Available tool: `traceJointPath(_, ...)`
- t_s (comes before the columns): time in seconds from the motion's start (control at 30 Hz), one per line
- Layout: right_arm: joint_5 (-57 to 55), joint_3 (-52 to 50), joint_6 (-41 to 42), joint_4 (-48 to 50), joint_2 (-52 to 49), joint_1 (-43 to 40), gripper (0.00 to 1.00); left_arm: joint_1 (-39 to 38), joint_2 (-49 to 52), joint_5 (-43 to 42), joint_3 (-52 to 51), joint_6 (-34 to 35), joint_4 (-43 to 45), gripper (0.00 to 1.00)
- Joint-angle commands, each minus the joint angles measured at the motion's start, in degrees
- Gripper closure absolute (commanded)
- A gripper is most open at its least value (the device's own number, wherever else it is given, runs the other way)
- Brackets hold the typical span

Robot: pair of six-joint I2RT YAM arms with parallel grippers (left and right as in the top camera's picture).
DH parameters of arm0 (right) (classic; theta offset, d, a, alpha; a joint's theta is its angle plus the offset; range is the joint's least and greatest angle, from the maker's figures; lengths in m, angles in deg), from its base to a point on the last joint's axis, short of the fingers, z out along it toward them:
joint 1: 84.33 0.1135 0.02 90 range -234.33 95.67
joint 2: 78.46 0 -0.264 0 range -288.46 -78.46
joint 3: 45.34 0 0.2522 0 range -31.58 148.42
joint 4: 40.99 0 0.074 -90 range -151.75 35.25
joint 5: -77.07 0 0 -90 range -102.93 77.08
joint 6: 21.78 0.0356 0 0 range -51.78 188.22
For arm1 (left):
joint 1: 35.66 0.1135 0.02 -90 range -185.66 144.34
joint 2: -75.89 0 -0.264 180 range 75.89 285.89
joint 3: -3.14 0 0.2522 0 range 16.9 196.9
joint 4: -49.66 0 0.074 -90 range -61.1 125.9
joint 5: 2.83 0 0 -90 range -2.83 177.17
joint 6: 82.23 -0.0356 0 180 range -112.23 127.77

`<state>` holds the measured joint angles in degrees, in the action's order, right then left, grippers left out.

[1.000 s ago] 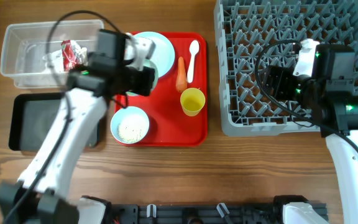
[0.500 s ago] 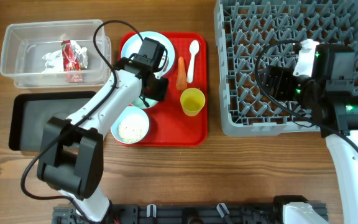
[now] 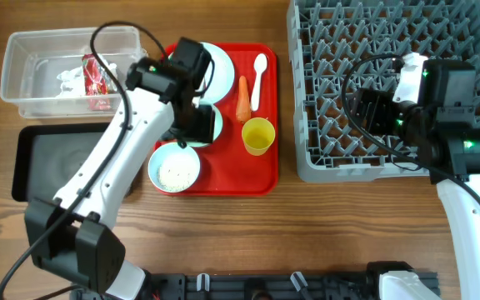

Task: Sort waste into correct bins and load items into the dishwasher rack
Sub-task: 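Grasp the rim of the white bowl of rice with the left gripper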

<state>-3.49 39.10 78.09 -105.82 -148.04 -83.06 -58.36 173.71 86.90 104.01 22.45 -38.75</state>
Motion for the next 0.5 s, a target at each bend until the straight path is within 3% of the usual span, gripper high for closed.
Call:
traceJointPath(0.0,0.4,1.0,0.6,0.0,-0.3,-0.2,0.02,-1.8,0.2,-0.6,-11.8,4.3,4.0,0.35)
traceJointPath(0.27,0.4,1.0,0.6,-0.9,-0.3,-0.2,0.03,-3.1,0.2,-0.5,-25.8,4.0,21.6,0.45)
traceJointPath(0.37,0.4,1.0,0.6,-0.8,-0.3,-0.2,0.03,-3.1,0.2,-0.5,-28.3,4.0,24.9,0.56)
traceJointPath(0.47,0.4,1.0,0.6,-0.9,-0.3,-0.2,0.03,-3.1,0.2,-0.5,-28.4,4.0,25.4,0.78)
